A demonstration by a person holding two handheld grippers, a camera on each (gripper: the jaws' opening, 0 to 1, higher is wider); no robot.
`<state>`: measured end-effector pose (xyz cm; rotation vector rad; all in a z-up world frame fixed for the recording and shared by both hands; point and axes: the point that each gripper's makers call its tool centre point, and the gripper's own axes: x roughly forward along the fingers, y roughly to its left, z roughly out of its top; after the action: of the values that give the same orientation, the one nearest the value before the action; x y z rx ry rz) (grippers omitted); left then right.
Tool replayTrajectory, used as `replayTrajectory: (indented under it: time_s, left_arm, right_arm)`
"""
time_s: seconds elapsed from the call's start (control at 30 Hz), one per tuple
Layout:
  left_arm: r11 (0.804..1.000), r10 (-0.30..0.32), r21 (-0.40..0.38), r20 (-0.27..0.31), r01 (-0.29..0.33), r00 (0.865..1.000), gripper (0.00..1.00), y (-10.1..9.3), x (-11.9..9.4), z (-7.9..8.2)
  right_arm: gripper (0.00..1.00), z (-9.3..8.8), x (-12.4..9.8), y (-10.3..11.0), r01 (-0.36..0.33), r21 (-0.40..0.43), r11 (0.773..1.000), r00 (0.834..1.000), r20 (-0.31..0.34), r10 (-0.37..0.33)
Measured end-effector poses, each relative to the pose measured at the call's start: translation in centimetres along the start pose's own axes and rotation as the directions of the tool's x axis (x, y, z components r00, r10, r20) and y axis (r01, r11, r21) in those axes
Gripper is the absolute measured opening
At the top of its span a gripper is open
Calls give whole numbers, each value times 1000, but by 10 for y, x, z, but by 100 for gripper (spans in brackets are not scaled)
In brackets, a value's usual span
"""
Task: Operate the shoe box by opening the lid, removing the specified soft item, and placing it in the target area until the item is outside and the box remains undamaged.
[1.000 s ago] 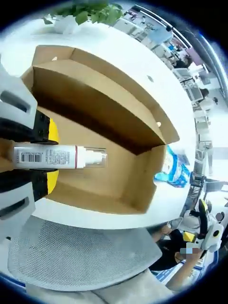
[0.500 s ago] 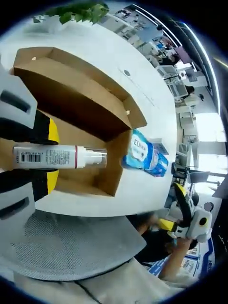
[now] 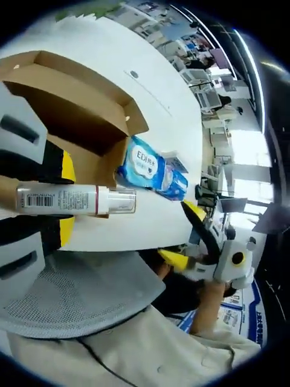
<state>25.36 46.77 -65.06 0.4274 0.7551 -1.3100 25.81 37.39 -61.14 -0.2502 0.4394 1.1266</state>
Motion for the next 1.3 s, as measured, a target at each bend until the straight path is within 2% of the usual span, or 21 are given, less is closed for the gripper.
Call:
replayTrajectory:
  time_s: [0.4, 0.6, 0.73, 1.0, 1.3]
  left_arm:
    - [994, -87, 72, 45, 83, 995, 19, -20, 13, 22]
    - [985, -126, 125, 62, 118, 990, 19, -27, 17, 27]
    - [982, -147, 131, 87, 135, 985, 19, -31, 18, 32]
    - [978, -164, 149, 102, 148, 981, 19, -35, 21, 34]
    - [969, -186, 181, 78, 170, 979, 19, -37, 25, 30]
  right_arm:
    - [33, 7, 12, 20, -89, -44, 995, 996, -11, 89]
    - [26, 8, 14, 30, -135, -70, 988, 991, -21, 134]
    - [21, 7, 15, 32, -147, -83, 986, 989, -26, 145]
    - [19, 8, 14, 38, -175, -90, 980, 985, -24, 173]
    - [16, 5, 12, 45, -219, -57, 974, 975, -58, 216]
